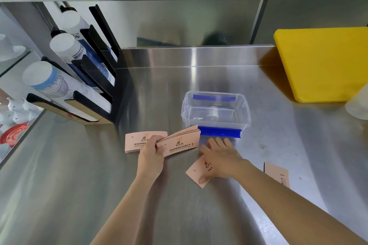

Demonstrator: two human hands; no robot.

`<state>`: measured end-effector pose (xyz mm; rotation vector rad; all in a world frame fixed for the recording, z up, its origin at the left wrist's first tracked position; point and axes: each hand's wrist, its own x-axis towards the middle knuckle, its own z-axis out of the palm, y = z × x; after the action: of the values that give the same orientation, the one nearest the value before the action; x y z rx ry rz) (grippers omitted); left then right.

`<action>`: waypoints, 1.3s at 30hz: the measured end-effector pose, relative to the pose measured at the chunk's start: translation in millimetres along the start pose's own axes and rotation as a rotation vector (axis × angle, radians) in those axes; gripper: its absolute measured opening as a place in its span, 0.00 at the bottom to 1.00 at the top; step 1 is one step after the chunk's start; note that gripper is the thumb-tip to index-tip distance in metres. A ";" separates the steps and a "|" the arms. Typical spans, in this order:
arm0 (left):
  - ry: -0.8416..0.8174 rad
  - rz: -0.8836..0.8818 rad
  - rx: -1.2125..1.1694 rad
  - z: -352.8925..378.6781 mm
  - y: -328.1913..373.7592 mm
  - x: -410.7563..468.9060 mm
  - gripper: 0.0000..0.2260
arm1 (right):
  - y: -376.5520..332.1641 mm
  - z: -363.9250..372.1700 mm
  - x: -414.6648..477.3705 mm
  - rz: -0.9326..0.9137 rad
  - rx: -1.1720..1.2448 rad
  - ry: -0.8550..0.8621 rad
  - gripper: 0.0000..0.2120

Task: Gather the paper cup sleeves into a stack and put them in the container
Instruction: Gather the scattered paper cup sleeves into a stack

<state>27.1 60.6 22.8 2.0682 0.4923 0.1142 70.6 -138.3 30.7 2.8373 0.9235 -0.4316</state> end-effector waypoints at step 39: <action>-0.354 0.116 0.097 4.1 18.2 1.1 0.12 | 25.6 -10.6 -16.3 0.223 0.705 0.195 0.06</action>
<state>34.7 49.7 35.9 2.1520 0.1634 -0.2090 75.6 -165.9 46.7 3.6253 0.5334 -0.5445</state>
